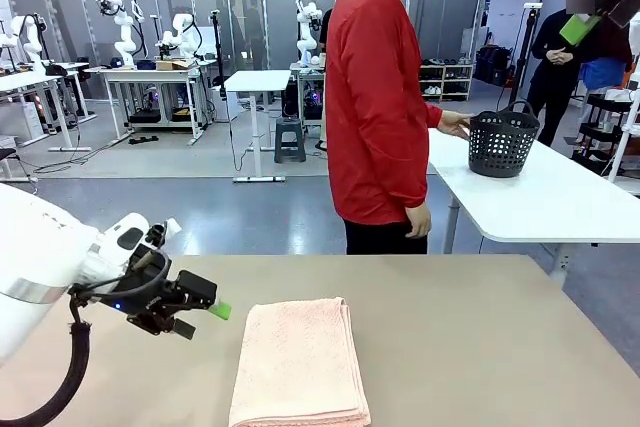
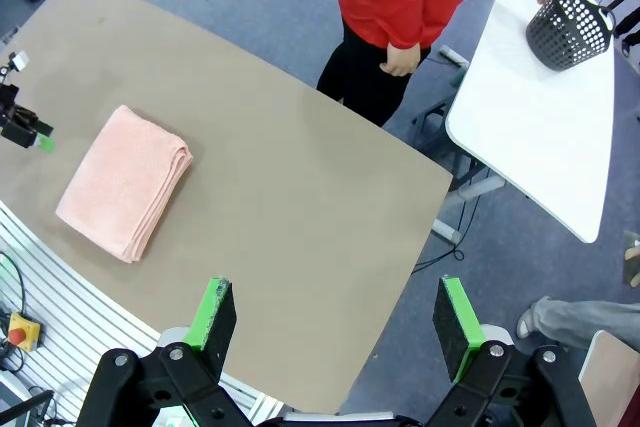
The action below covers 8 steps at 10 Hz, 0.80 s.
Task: Fold the towel.
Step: Pick up the 100 cm Hotel Towel and place it on the left side of the table.
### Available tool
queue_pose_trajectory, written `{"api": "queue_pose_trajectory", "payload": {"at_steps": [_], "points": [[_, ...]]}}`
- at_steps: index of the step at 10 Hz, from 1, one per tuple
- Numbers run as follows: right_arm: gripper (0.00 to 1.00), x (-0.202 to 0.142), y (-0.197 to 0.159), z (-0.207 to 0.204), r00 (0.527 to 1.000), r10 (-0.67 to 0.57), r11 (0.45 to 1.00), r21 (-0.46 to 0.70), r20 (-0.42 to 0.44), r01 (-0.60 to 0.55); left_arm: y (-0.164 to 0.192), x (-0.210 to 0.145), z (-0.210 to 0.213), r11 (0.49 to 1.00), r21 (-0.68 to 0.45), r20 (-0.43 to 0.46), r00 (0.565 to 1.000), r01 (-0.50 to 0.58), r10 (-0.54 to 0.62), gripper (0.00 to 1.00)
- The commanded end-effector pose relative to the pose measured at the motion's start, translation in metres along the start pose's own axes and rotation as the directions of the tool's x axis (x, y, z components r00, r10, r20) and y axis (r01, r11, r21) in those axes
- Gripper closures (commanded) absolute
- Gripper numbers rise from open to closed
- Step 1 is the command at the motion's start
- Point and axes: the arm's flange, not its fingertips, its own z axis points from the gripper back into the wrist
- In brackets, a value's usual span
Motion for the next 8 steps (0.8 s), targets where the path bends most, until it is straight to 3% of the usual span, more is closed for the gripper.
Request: {"api": "queue_pose_trajectory", "payload": {"at_steps": [1, 5, 8], "points": [[0.00, -0.002, -0.001, 0.001, 1.000, 0.011, 1.000, 0.002, -0.004, -0.011, -0.005, 0.003, 0.006, 1.000, -0.010, 0.010, 1.000, -0.010, 0.010, 0.00], [0.00, -0.002, -0.001, 0.001, 1.000, 0.011, 1.000, 0.002, -0.004, -0.011, -0.005, 0.003, 0.006, 1.000, -0.010, 0.010, 1.000, -0.010, 0.010, 0.00], [0.00, -0.002, -0.001, 0.001, 1.000, 0.011, 1.000, 0.002, -0.004, -0.011, 0.010, 0.006, -0.008, 0.997, -0.006, 0.041, 0.996, 0.073, -0.073, 0.00]]}}
